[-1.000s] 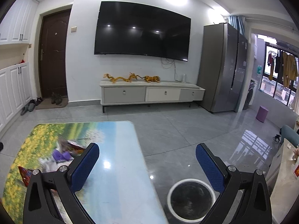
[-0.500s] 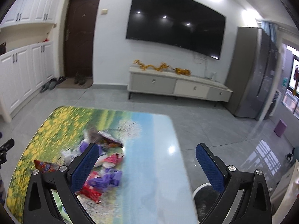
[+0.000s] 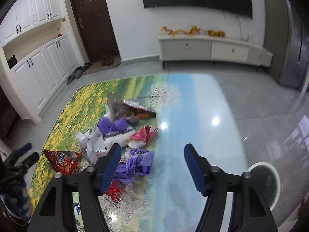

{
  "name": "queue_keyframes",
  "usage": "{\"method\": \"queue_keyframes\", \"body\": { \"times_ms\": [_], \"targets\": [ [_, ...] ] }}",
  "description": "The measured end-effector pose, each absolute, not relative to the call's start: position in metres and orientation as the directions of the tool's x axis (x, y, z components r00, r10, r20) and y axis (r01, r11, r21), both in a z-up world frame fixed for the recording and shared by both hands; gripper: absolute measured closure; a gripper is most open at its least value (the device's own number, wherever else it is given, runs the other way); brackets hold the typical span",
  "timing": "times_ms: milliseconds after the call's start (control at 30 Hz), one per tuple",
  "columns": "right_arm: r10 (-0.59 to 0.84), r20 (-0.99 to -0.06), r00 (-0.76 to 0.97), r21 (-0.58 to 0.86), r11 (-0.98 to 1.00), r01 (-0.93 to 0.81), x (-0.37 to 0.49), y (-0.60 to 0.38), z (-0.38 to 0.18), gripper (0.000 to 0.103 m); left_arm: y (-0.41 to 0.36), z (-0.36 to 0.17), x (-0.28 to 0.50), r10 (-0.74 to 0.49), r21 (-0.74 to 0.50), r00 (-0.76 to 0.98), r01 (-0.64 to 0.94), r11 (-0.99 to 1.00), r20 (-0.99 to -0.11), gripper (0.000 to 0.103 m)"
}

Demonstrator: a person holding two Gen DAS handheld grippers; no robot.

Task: Collect trash
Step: 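Grasp the red snack bag with the left tool while the right tool grasps the purple bag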

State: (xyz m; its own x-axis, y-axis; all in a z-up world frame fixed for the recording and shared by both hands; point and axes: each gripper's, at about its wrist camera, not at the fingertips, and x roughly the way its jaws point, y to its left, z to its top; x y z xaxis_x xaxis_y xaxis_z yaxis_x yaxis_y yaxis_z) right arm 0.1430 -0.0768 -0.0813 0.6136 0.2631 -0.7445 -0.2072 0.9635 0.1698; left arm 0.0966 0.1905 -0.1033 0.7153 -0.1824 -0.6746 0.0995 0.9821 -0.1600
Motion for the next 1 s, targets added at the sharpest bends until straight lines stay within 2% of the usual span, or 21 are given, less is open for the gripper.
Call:
{"method": "queue_keyframes", "body": {
  "times_ms": [133,300,333,467,567,767,900,933,967,1000],
  "targets": [
    [0.320,-0.766,0.557,0.215,0.945,-0.248,0.157,-0.075,-0.102,0.041,0.178,-0.118,0.107,-0.168,-0.154,0.678,0.082,0.985,-0.715,0.009],
    [0.384,-0.789,0.479,0.272,0.918,-0.289,0.170,-0.073,-0.128,0.041,0.176,-0.138,0.111,-0.175,-0.190,0.620,0.042,0.981,-0.765,0.025],
    [0.396,-0.791,0.466,0.286,0.913,-0.291,0.172,-0.073,-0.132,0.042,0.176,-0.142,0.112,-0.178,-0.199,0.609,0.034,0.979,-0.773,0.031],
    [0.453,-0.781,0.429,0.352,0.888,-0.297,0.176,-0.077,-0.145,0.062,0.176,-0.149,0.114,-0.168,-0.201,0.593,0.011,0.980,-0.787,0.058],
    [0.487,-0.764,0.424,0.377,0.870,-0.318,0.172,-0.080,-0.145,0.066,0.178,-0.148,0.112,-0.152,-0.195,0.603,-0.007,0.981,-0.783,0.068],
    [0.513,-0.718,0.470,0.383,0.855,-0.349,0.155,-0.091,-0.127,0.069,0.180,-0.139,0.105,-0.165,-0.227,0.623,-0.021,0.974,-0.765,0.079],
    [0.528,-0.678,0.512,0.395,0.848,-0.352,0.139,-0.108,-0.111,0.069,0.178,-0.128,0.096,-0.154,-0.220,0.642,-0.023,0.975,-0.751,0.083],
    [0.529,-0.672,0.519,0.396,0.848,-0.351,0.138,-0.109,-0.109,0.069,0.178,-0.123,0.093,-0.151,-0.218,0.650,-0.022,0.976,-0.744,0.086],
    [0.530,-0.663,0.528,0.399,0.847,-0.350,0.135,-0.112,-0.105,0.069,0.177,-0.120,0.091,-0.151,-0.217,0.655,-0.020,0.976,-0.740,0.095],
    [0.534,-0.652,0.538,0.405,0.845,-0.349,0.131,-0.116,-0.101,0.069,0.177,-0.117,0.089,-0.151,-0.217,0.658,-0.020,0.976,-0.737,0.096]
  ]
}}
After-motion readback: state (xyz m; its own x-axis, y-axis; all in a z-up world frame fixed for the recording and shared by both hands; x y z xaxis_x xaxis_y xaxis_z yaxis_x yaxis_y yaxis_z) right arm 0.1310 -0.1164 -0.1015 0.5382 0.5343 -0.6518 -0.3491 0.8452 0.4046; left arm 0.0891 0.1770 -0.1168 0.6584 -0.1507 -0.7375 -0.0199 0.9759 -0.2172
